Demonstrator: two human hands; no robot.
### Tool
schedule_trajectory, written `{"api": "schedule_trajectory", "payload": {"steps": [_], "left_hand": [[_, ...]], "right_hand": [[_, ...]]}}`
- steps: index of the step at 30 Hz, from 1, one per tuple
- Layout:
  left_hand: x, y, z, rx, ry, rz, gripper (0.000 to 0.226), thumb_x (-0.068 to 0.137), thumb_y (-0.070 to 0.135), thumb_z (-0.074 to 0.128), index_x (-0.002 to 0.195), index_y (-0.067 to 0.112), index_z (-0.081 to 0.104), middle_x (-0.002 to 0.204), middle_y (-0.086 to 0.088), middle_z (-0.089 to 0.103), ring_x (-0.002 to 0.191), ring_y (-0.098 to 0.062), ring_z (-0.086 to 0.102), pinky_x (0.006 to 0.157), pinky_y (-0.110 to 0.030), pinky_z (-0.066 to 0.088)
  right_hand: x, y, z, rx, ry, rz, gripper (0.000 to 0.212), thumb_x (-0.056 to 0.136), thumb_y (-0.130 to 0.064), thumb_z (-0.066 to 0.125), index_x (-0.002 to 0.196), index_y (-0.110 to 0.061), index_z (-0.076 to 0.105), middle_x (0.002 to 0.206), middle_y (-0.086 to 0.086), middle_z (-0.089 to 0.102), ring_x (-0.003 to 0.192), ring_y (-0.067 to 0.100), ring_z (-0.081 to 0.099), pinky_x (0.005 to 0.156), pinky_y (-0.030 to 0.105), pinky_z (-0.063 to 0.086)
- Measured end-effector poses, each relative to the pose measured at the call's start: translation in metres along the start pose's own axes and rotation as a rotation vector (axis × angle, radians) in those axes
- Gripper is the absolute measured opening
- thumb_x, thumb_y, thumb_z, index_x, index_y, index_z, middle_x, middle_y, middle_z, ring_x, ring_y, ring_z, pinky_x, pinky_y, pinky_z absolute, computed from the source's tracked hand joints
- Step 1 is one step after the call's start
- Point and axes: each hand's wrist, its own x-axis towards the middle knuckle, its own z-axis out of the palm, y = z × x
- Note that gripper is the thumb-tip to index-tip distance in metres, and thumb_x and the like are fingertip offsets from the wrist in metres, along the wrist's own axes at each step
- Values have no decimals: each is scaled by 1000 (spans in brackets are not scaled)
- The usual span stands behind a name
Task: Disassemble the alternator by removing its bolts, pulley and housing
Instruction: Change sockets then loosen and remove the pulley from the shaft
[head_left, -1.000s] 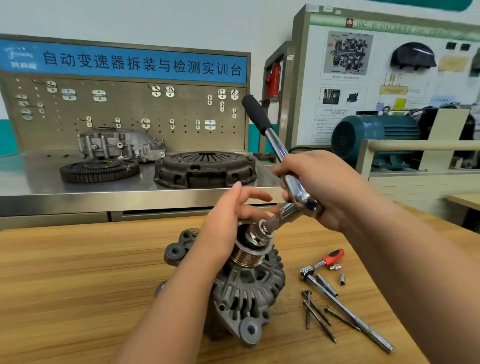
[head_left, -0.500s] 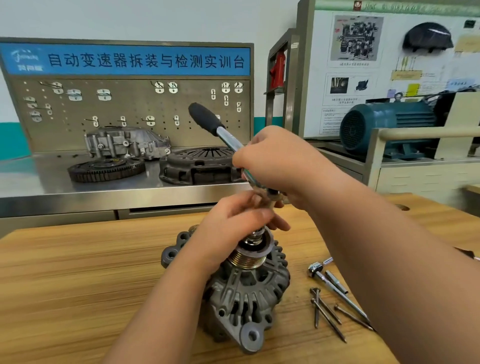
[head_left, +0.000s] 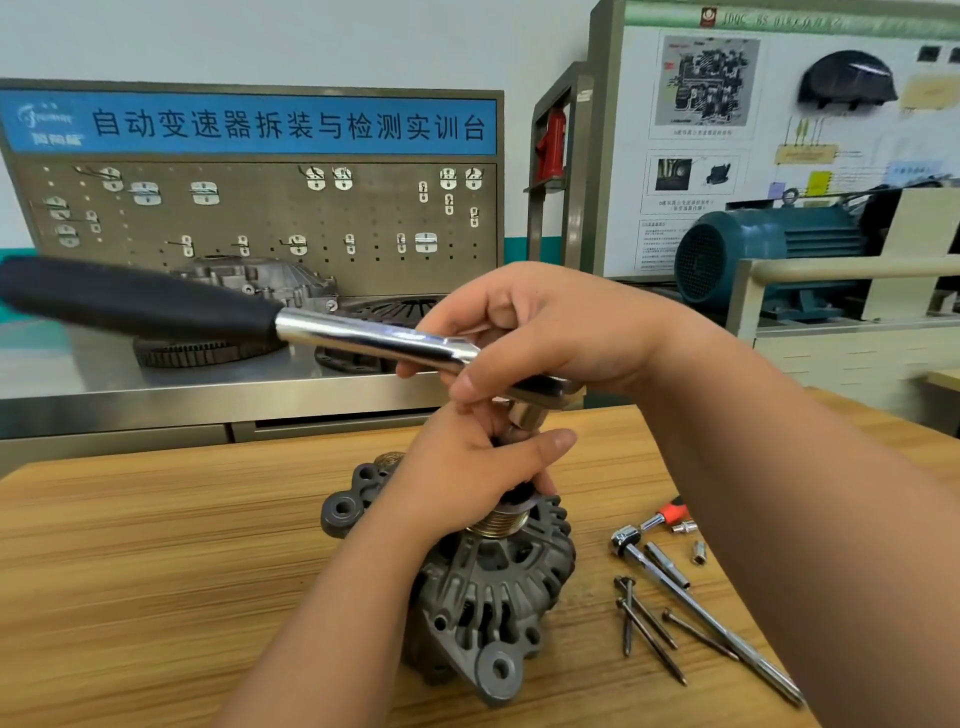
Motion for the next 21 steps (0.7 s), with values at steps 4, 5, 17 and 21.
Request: {"api": "schedule_trajectory", "payload": {"steps": [4, 5, 17, 21], "left_hand": [[-2, 3, 2, 29, 30, -7, 39, 89, 32, 66, 50, 23, 66, 56, 12, 68, 56, 4, 59, 55, -5, 40], [-2, 3, 2, 15, 27, -18, 39, 89, 31, 66, 51, 22, 66, 55, 11, 67, 51, 4, 56, 51, -6, 38], [1, 3, 0, -61, -37, -18, 29, 85, 26, 71, 56, 24, 70, 68, 4, 74, 68, -8, 68, 69, -19, 51], [-3, 4, -3, -60, -62, 15, 18, 83, 24, 73, 67, 24, 66, 73, 5, 75, 71, 0, 69, 66, -9, 49]], "right_hand": [[1, 3, 13, 57, 367, 79, 42, 84, 2, 64, 119, -21, 60, 66, -1, 64, 63, 17, 68, 56, 34, 57], [2, 4, 19, 41, 515, 121, 42, 85, 1, 62, 119, -23, 59, 69, 0, 65, 65, 18, 70, 61, 41, 60], [-10, 2, 14, -114, 353, -40, 37, 84, 7, 52, 89, -24, 71, 86, -9, 70, 77, 15, 68, 66, 35, 59], [-9, -4, 7, 22, -16, -134, 39, 75, 14, 56, 78, -21, 71, 76, -11, 67, 70, 7, 61, 63, 19, 48]]}}
